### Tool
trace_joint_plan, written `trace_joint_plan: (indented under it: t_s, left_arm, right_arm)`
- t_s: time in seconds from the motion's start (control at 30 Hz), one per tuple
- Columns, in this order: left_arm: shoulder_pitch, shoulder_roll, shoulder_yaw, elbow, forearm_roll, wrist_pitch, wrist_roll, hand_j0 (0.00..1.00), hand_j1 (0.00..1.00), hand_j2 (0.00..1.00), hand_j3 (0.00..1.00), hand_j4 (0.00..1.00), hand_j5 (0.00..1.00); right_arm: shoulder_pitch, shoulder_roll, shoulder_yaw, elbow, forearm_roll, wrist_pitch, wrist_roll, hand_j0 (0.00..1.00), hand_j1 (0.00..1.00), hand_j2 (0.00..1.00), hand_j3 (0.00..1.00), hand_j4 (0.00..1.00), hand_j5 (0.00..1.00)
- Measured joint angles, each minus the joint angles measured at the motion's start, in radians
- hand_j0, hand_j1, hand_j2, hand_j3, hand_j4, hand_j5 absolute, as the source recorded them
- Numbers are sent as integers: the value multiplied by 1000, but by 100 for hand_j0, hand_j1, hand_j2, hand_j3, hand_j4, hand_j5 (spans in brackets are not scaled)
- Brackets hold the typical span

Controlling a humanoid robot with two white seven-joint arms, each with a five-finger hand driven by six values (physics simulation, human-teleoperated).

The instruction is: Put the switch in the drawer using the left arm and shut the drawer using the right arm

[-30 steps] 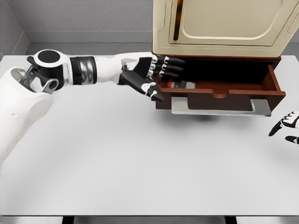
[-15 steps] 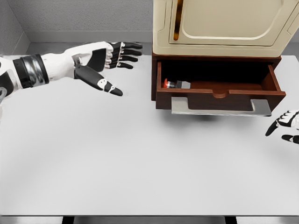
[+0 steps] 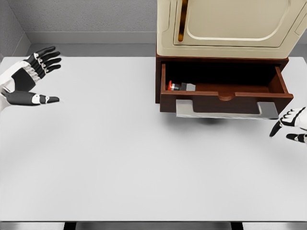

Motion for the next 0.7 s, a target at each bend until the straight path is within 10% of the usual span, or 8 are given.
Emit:
trace_joint_plan:
  t_s: [0.37,0.7]
  left_arm:
    - [3,-8,8,42,-55,-30,0,100,100,100,100,100,100]
    - [3,-9,7,43,-66,-32,0,100,100,100,100,100,100]
  right_arm:
    - [-32,-2,46,1,-2,-1,-8,60,60,60,60,60,60]
    - [-288,26,276,1,1,-1,-9,60,60,60,60,60,60]
